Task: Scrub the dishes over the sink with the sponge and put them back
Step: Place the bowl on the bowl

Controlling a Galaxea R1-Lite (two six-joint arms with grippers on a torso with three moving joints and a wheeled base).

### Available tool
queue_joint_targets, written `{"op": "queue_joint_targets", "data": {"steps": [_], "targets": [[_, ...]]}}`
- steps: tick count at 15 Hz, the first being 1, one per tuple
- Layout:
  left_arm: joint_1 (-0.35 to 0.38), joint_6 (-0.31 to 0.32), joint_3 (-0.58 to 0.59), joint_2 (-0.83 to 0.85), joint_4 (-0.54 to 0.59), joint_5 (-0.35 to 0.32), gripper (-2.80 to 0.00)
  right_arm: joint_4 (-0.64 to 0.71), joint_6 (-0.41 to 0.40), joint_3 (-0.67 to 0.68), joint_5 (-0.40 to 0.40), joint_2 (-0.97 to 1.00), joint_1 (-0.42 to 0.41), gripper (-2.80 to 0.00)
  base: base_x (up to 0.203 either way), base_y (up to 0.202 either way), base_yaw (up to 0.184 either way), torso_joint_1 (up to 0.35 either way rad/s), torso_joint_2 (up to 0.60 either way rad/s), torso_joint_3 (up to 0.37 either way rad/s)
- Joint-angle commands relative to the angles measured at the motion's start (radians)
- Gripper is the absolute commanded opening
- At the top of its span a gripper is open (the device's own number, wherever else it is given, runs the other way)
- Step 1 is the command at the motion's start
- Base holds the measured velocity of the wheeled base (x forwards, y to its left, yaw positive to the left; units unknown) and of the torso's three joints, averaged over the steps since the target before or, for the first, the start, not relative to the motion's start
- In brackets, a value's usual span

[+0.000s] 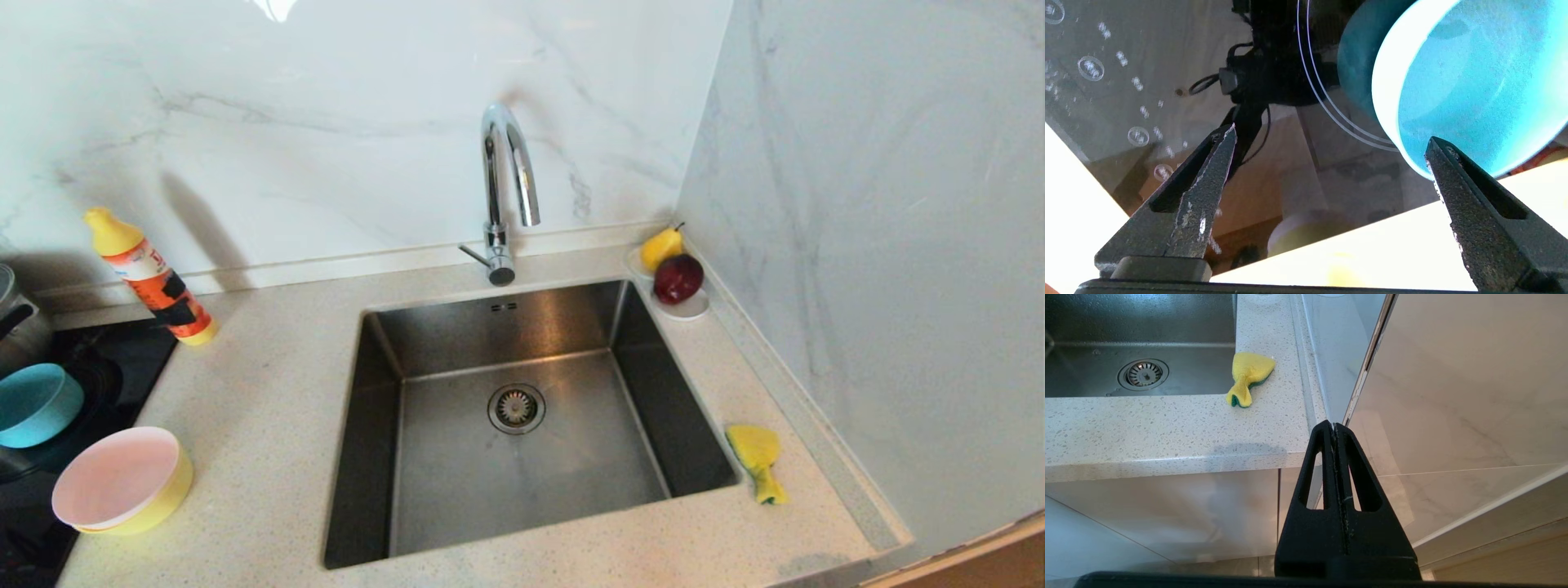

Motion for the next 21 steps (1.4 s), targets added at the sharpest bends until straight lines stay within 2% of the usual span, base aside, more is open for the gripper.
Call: {"op": "queue_joint_targets", "data": {"steps": [1, 8, 14, 20, 21], "targets": [[0.000, -0.012, 0.000, 0.027, -0.016, -0.001, 0.00, 0.000, -0.001, 0.000, 0.001, 0.002, 0.000, -2.80, 0.000, 0.000, 0.000, 0.000, 0.00, 0.000], [0.000, -0.020, 0.000, 0.047, -0.024, 0.012, 0.00, 0.000, -0.001, 0.000, 0.001, 0.002, 0.000, -2.80, 0.000, 0.000, 0.000, 0.000, 0.00, 0.000], [-0.002, -0.031, 0.000, 0.079, -0.024, 0.061, 0.00, 0.000, -0.001, 0.000, 0.001, 0.002, 0.000, -2.80, 0.000, 0.000, 0.000, 0.000, 0.00, 0.000], [-0.002, -0.031, 0.002, 0.079, -0.015, 0.064, 0.00, 0.000, -0.001, 0.000, 0.001, 0.002, 0.000, -2.80, 0.000, 0.000, 0.000, 0.000, 0.00, 0.000], [-0.002, -0.031, 0.002, 0.077, -0.015, 0.064, -2.80, 0.000, -0.001, 0.000, 0.001, 0.002, 0.000, -2.80, 0.000, 0.000, 0.000, 0.000, 0.00, 0.000]]}}
